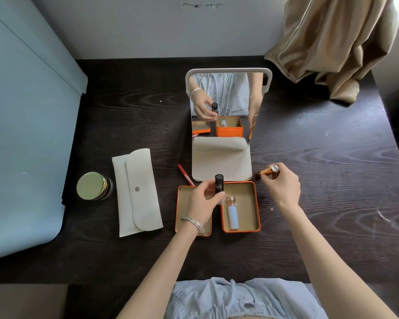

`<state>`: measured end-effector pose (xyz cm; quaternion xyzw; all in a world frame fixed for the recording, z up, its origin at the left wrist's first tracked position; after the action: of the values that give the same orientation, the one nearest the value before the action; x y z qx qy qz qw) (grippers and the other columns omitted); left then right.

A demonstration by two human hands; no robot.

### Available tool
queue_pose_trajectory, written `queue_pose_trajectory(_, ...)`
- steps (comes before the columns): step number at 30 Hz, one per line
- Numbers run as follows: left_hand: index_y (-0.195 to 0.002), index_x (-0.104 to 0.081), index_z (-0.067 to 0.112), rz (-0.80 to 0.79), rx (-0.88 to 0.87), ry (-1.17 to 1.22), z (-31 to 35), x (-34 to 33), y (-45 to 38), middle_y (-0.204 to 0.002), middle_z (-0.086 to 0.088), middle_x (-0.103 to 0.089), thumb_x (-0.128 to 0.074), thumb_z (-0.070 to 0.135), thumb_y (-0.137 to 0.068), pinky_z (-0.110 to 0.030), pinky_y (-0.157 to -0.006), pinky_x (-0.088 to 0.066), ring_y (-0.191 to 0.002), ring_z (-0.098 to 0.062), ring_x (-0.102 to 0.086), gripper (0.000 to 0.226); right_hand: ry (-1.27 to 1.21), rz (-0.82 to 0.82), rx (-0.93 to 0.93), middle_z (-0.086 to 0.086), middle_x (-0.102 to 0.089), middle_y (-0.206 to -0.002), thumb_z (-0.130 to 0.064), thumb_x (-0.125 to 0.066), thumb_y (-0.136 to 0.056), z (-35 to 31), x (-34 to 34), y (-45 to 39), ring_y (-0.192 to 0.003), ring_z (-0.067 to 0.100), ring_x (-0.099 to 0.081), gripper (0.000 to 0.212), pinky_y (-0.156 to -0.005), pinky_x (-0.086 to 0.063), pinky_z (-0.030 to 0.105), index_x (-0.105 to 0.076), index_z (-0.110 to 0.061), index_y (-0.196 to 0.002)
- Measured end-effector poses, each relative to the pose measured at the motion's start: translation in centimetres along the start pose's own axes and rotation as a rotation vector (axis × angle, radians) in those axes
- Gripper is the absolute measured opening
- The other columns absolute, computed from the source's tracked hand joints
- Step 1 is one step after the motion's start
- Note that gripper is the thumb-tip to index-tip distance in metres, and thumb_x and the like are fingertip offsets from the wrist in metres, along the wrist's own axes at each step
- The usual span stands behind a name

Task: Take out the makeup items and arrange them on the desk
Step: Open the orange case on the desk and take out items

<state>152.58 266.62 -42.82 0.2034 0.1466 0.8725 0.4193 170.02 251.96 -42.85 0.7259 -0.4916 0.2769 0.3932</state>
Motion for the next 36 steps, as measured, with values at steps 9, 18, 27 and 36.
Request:
queue_pose_trajectory(9, -0.104, -0.064, 0.009, 0.576, -0.005, 0.023, -1.8, 7.0, -1.1, -0.104, -0.006, -0.065, -0.068, 0.001, -0.079, -0.005, -0.069, -0.046, -0.089, -0.007, -0.060, 0.027, 0.034, -0.140, -0.052, 0.001, -0.060, -0.087, -0.024, -0.068, -0.081, 0.9, -1.8, -0.5, -0.089, 0.026, -0.055, 0.021, -0.072, -0.041, 0.034, -0.055, -0.013, -0.094)
queue_pose_trajectory(18, -0.103, -0.062, 0.002, 0.607, 0.142, -0.064, -3.8, 10.5, -2.3, -0.103, -0.011, -0.068, -0.069, 0.001, -0.078, -0.022, -0.079, -0.044, -0.091, -0.014, -0.058, 0.026, -0.203, -0.027, -0.088, -0.001, -0.048, -0.074, -0.019, -0.063, -0.084, 1.7, -2.1, 2.3, -0.073, 0.024, -0.050, 0.023, -0.068, -0.034, 0.032, -0.042, -0.012, -0.088)
queue_pose_trajectory(27, -0.104, -0.064, 0.005, 0.510, 0.110, -0.213, -3.9, 10.1, -2.3, -0.102, -0.009, -0.067, -0.069, 0.008, -0.080, -0.019, -0.075, -0.041, -0.094, -0.019, -0.061, 0.024, 0.452, -0.354, 0.394, -0.001, -0.061, -0.096, -0.039, -0.046, -0.093, -3.0, -6.0, 6.3, -0.089, 0.026, -0.061, 0.027, -0.067, -0.040, 0.033, -0.046, -0.016, -0.105)
queue_pose_trajectory(36, -0.097, -0.061, 0.006, 0.766, -0.164, -0.335, -1.0, 10.1, 3.4, -0.102, -0.011, -0.055, -0.063, -0.005, -0.079, -0.021, -0.064, -0.047, -0.085, -0.015, -0.054, 0.021, 0.214, -0.499, 0.355, 0.010, -0.052, -0.108, -0.019, -0.055, -0.089, -3.0, -8.3, 7.0, -0.096, 0.026, -0.053, 0.024, -0.079, -0.041, 0.033, -0.049, -0.004, -0.106)
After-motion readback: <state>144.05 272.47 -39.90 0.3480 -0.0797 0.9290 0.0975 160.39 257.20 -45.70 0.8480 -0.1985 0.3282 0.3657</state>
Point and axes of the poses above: each hand's wrist, its own y-axis away from the middle knuckle, its own x-axis out of the back of the hand, z = x × y, the point moved 6 cm from there along -y, towards the middle knuckle
